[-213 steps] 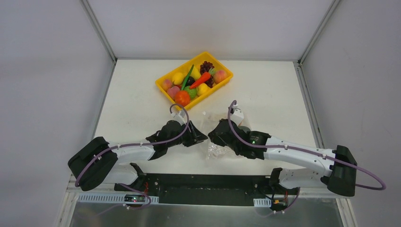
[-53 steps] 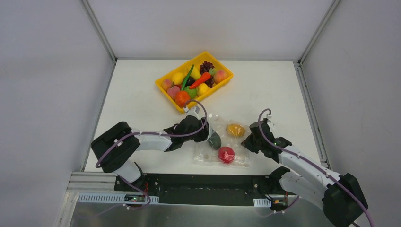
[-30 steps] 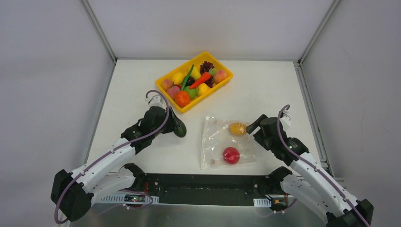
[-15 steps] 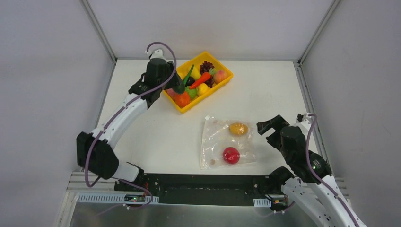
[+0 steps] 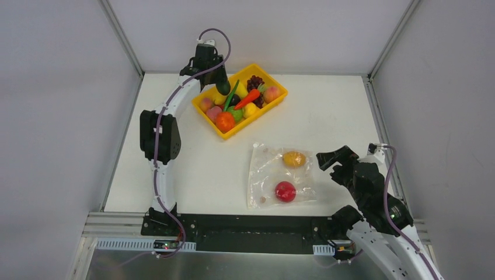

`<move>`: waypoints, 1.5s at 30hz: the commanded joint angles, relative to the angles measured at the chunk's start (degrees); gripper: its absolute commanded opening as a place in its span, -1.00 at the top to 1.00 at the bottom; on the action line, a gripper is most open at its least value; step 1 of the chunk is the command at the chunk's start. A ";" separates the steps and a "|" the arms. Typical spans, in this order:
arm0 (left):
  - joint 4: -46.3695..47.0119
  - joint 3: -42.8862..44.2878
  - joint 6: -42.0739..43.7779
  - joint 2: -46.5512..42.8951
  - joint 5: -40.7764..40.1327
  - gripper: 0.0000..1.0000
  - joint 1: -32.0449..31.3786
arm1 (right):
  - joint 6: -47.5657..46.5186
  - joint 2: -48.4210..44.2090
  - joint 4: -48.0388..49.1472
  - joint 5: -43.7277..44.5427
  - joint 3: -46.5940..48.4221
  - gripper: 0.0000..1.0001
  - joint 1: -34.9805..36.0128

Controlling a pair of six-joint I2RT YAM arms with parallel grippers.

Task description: Open the zip-top bag and remove the fake food

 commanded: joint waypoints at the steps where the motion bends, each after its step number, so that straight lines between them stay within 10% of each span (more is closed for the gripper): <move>1: -8.44 12.09 6.12 6.50 2.91 0.37 -0.29 | -1.70 0.40 1.73 -1.13 0.13 -0.93 -0.01; 7: -13.69 17.57 8.27 12.33 3.46 0.08 -0.29 | -1.78 -1.59 2.30 -1.66 -0.37 -0.93 0.11; 17: -11.09 11.94 7.99 5.17 10.64 -0.97 -0.29 | -2.03 0.29 2.67 -2.21 -0.63 -0.94 0.40; 35: 2.48 -25.40 -8.67 -33.51 34.49 -0.96 1.20 | 1.93 7.37 -1.18 -4.94 2.60 -0.99 0.64; 45: -0.92 -54.57 -9.88 -55.19 23.13 -0.42 -7.97 | 10.72 10.09 -4.15 -13.16 0.94 -0.99 0.65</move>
